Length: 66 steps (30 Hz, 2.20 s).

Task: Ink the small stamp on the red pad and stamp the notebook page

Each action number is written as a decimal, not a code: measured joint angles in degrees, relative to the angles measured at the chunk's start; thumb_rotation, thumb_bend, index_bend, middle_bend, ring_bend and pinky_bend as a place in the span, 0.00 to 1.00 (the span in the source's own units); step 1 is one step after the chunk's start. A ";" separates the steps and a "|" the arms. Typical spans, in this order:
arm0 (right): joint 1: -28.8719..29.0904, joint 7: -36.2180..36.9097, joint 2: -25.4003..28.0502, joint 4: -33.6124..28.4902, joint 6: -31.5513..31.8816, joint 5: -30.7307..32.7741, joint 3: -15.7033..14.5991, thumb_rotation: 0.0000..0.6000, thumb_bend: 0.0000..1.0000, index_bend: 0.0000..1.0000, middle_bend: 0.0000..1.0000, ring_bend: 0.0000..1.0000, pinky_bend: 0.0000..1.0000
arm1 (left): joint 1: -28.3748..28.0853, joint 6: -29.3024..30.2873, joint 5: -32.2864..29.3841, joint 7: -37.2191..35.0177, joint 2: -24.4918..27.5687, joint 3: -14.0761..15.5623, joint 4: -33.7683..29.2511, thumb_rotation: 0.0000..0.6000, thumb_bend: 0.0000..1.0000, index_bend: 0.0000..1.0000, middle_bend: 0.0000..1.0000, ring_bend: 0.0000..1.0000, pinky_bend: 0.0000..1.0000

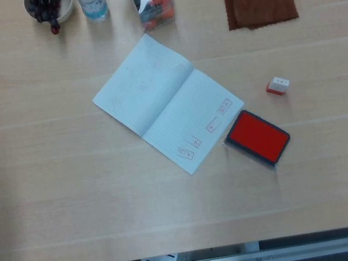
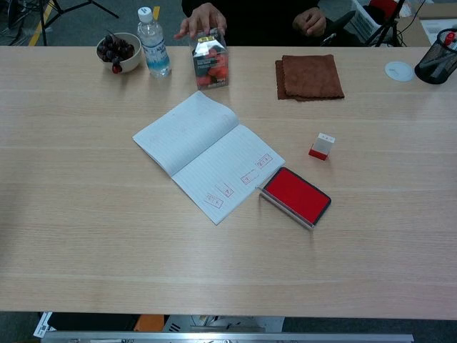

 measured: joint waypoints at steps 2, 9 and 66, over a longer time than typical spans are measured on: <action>0.08 -0.16 0.02 -0.15 -0.07 -0.03 0.01 1.00 0.37 0.55 0.45 0.33 0.29 | -0.02 -0.07 -0.04 -0.15 0.06 0.03 0.02 1.00 0.27 0.04 0.05 0.03 0.06; 0.48 -0.90 0.06 -0.69 -0.36 -0.16 0.15 1.00 0.37 0.55 0.45 0.33 0.29 | 0.08 -0.03 -0.11 -0.86 0.19 0.16 0.27 1.00 0.27 0.04 0.05 0.03 0.06; 31.75 -38.91 -35.88 14.02 -14.74 34.54 7.63 1.00 0.23 0.48 0.40 0.27 0.29 | -0.58 -2.23 2.07 -2.44 1.69 2.51 0.69 1.00 0.27 0.04 0.05 0.03 0.06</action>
